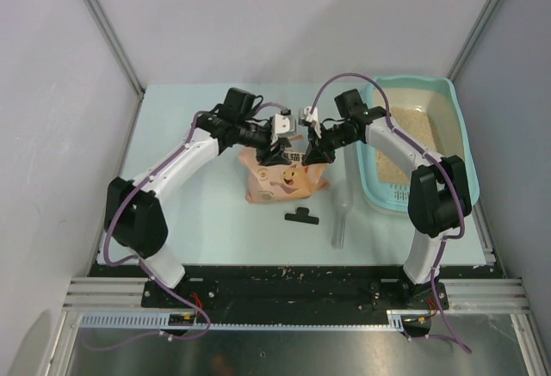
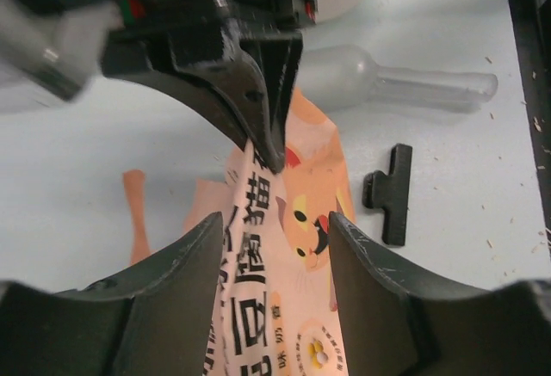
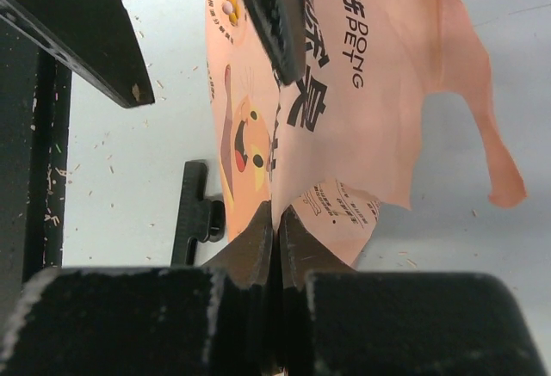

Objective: Fill the litter box with clean litter

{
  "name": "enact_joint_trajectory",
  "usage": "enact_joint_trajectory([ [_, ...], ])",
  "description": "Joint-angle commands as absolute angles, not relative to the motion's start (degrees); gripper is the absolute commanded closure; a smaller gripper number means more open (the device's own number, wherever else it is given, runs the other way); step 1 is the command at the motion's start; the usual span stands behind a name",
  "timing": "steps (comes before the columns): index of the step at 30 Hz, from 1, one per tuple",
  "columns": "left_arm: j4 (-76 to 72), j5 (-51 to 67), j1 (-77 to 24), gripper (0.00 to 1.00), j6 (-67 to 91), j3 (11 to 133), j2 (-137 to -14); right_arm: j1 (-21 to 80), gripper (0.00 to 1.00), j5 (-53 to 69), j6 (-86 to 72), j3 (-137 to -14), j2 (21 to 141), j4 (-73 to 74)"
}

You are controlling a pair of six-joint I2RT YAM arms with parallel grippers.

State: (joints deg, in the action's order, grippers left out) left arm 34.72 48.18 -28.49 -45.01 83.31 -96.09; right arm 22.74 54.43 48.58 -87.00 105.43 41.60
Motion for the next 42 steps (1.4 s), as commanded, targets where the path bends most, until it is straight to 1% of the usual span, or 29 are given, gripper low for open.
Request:
enact_joint_trajectory([
  [1,30.1,46.0,-28.4,0.41,-46.2,82.7,-92.6,22.9,1.00,56.8,48.5,-87.0,101.7,43.2],
  [2,29.9,45.0,-28.4,0.36,-46.8,82.0,-93.2,22.9,1.00,56.9,48.3,-86.9,101.9,42.9],
  [3,29.7,44.7,-28.4,0.36,-47.9,81.8,-93.8,22.9,1.00,57.0,48.1,-87.0,101.9,42.8],
  [8,28.9,45.2,-28.7,0.34,-48.2,84.4,-99.0,23.0,1.00,57.2,47.5,-87.0,102.0,41.9],
  [10,29.0,45.2,-28.9,0.35,-48.5,84.8,-101.3,22.9,1.00,57.4,47.3,-87.0,101.9,41.7],
  [11,28.9,45.0,-29.0,0.37,-48.5,85.0,-102.1,22.9,1.00,57.4,47.3,-86.9,101.9,41.7],
  [12,28.9,45.5,-29.0,0.40,-48.4,85.1,-102.8,22.9,1.00,57.4,47.3,-86.8,101.7,41.7],
  [13,29.0,45.7,-29.0,0.50,-48.2,85.2,-103.1,22.8,1.00,57.5,47.2,-86.8,101.8,41.7],
  [15,29.0,45.6,-29.0,0.63,-47.6,85.0,-103.1,22.5,1.00,57.2,47.4,-86.7,101.4,41.8],
  [16,29.0,45.4,-28.9,0.80,-47.2,84.9,-103.1,22.3,1.00,57.0,47.5,-86.6,101.4,42.1],
  [18,28.9,44.9,-28.7,0.95,-45.9,84.6,-102.7,21.6,0.99,56.5,47.6,-86.6,101.3,42.6],
  [19,29.0,44.7,-28.5,1.00,-45.6,84.4,-102.3,21.3,0.98,56.0,47.9,-86.6,100.9,43.2],
  [20,29.0,44.7,-28.3,1.00,-45.4,83.7,-102.0,20.9,0.93,55.7,48.0,-86.6,100.8,43.6],
  [23,29.0,44.1,-27.9,1.00,-45.0,82.3,-100.6,20.7,0.87,54.8,50.1,-86.5,100.5,45.6],
  [25,29.0,43.9,-27.5,1.00,-44.8,81.8,-100.2,20.7,0.84,54.3,51.0,-86.6,100.3,46.3],
  [28,29.0,43.4,-27.1,1.00,-44.1,81.4,-99.6,21.0,0.77,53.6,51.7,-86.6,100.0,46.7],
  [29,29.0,43.3,-26.9,1.00,-43.8,81.2,-99.3,20.9,0.77,53.5,51.9,-86.6,99.9,46.7],
  [34,28.9,43.2,-26.2,1.00,-42.7,80.9,-98.5,21.6,0.78,52.5,52.6,-86.6,100.0,46.9],
  [35,28.9,43.1,-26.1,1.00,-42.5,80.9,-98.4,21.7,0.80,52.3,52.9,-86.4,100.1,46.9],
  [39,29.1,42.8,-26.0,1.00,-42.3,80.2,-97.6,22.1,0.94,50.0,53.7,-85.8,99.8,45.8],
  [40,29.0,43.1,-26.0,1.00,-42.2,80.2,-97.6,22.2,1.00,49.5,54.0,-85.3,99.6,45.4],
  [41,29.0,43.8,-26.0,0.99,-42.3,80.2,-97.3,22.2,1.00,49.9,53.6,-84.8,99.2,44.9],
  [42,28.9,46.2,-26.1,0.85,-42.5,80.1,-96.9,22.1,1.00,50.4,52.6,-84.7,98.7,43.3],
])
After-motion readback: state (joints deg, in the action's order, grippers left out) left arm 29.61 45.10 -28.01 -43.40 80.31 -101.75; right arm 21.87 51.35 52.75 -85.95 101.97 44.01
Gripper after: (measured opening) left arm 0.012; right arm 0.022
